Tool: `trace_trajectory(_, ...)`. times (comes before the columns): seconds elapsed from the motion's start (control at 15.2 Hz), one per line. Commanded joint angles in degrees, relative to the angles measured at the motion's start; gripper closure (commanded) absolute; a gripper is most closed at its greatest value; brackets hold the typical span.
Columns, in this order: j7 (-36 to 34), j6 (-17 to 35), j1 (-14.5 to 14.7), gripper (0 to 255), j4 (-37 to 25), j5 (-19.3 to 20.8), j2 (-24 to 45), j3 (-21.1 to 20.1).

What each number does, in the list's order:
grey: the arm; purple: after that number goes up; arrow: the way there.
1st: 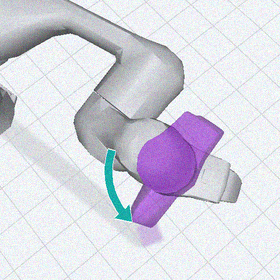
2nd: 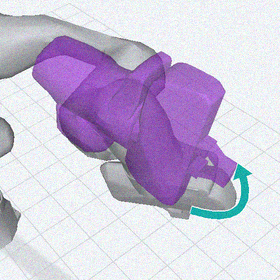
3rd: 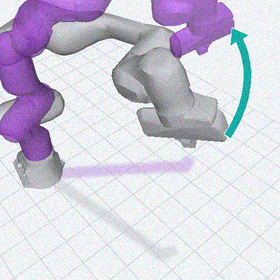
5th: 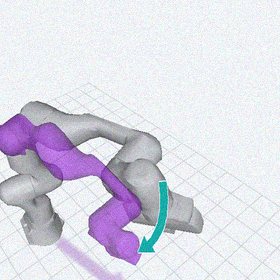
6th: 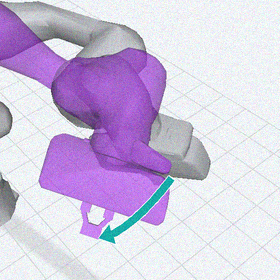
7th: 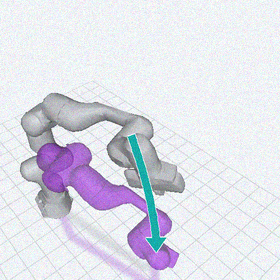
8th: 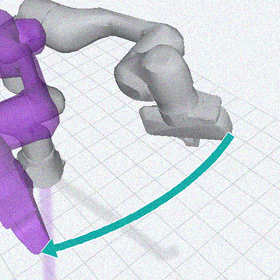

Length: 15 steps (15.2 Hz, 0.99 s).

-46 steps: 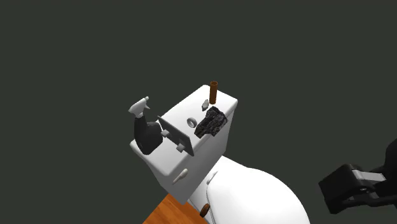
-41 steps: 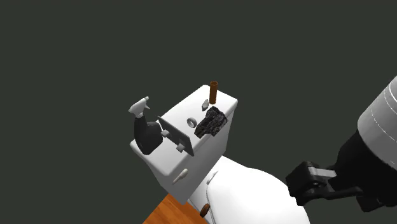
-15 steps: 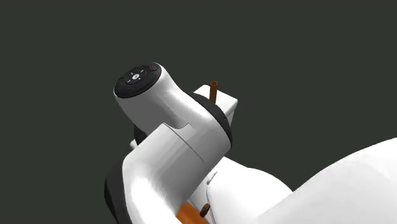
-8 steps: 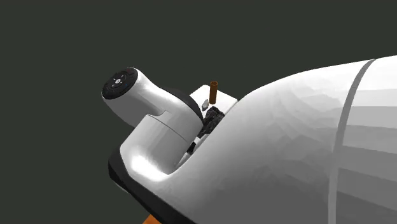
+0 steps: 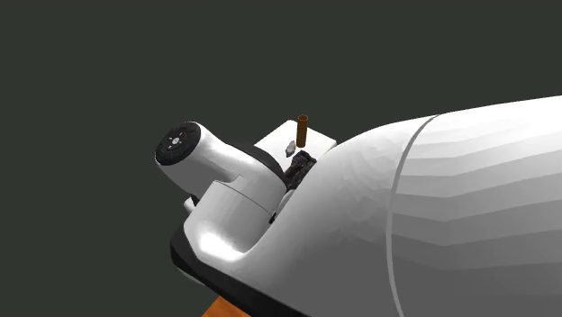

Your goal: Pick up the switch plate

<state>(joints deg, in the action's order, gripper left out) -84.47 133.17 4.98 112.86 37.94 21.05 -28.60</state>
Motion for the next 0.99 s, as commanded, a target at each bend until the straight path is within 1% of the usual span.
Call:
trace_trajectory(0.0,-0.18,0.15,0.07,255,0.04,0.18,0.14,0.07)
trace_trajectory(0.59,-0.20,0.12,0.09,255,0.04,0.15,0.11,0.04)
trace_trajectory(0.92,2.14,-2.21,-0.67,255,-0.63,-2.45,-2.30,-1.07)
